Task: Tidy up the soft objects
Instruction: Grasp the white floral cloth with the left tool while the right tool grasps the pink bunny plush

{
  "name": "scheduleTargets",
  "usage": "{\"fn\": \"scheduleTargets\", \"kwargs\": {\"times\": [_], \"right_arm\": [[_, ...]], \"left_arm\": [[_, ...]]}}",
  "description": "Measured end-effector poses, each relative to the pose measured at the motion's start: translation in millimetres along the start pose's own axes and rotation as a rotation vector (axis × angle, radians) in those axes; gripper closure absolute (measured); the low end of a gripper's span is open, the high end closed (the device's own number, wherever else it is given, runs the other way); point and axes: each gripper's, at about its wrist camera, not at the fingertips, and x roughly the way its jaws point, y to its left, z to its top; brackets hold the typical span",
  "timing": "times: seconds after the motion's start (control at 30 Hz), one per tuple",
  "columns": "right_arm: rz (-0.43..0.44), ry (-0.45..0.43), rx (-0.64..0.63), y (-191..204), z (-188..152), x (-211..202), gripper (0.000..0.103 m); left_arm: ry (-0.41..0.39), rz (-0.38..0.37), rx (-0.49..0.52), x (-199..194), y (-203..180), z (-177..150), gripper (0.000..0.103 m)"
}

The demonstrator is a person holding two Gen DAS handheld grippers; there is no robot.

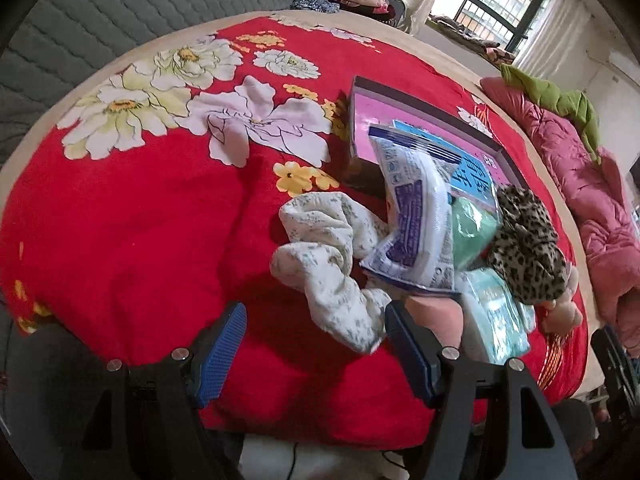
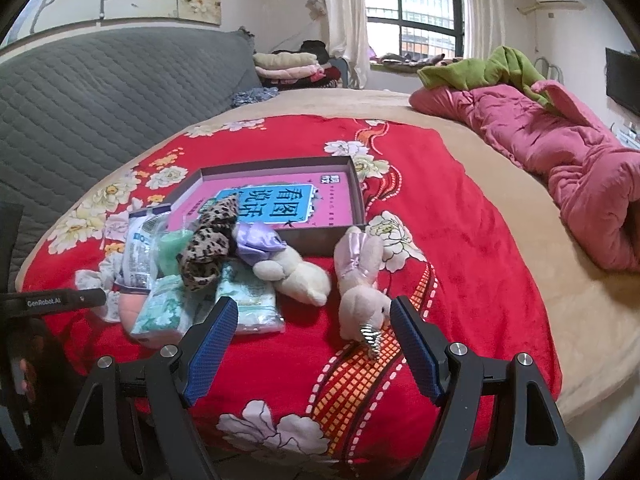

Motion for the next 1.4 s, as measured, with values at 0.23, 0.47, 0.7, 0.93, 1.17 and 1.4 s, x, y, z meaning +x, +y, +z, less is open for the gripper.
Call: {"fn": "scheduleTargets", "kwargs": {"times": [0.23,0.47,0.7,0.93,1.17,1.4], "right_arm": [[-0.009,0.034,0.031,-12,0,16,0.024],[-0.026,0.060,0.027,-18,1,33,0.024],[-0.067,0.109,0.042,-30,1,55,0.024],[-0.110,0.117,-0.031,-32,3,77,0.037],[-0.020,0.116,-0.011,-37,2,82,0.065],[0.023,0.046,-0.015,-34,8,62,0.066]], "left_arm": [[0.011,-0.073,-0.020,13,4,7,0.059],[-0.006,-0.127,-0.031,16,7,15,0.085],[-0.064,-0.137,-0.033,10,11,20,0.093],[-0.120,-0.157,0.011,-4,5,21,0.093],[-0.167,-0.142,0.008,-16,8,23,0.093],[-0.237,-0.141,0.015,-35,7,25,0.093]]}}
